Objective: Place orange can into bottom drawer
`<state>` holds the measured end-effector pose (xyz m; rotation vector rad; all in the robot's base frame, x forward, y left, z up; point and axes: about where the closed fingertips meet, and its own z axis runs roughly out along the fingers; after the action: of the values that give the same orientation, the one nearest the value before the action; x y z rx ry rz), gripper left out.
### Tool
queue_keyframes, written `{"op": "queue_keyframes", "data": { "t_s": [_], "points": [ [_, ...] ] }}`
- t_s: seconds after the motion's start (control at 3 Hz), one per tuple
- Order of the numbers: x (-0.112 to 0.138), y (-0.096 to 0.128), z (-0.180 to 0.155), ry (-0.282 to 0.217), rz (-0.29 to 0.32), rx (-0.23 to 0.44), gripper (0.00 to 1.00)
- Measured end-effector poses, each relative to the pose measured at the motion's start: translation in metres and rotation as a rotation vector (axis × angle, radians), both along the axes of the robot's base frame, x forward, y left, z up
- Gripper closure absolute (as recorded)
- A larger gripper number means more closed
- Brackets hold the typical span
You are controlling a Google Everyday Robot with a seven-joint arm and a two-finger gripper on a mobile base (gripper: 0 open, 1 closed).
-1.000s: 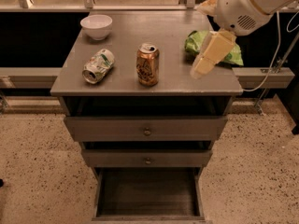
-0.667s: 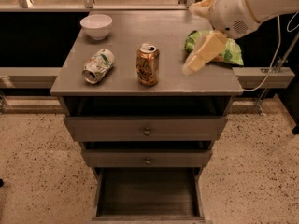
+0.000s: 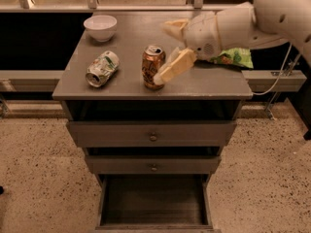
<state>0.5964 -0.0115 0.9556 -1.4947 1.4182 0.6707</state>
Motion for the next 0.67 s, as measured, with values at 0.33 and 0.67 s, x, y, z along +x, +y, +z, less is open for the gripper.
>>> {"op": "queue_keyframes", "data": {
  "t_s": [0.33, 0.67],
  "points": [
    [0.000, 0.028, -0.018, 0.026, 0.030, 0.059, 0.00],
    [0.006, 0.043, -0.023, 0.020, 0.020, 0.116, 0.00]
  ]
}}
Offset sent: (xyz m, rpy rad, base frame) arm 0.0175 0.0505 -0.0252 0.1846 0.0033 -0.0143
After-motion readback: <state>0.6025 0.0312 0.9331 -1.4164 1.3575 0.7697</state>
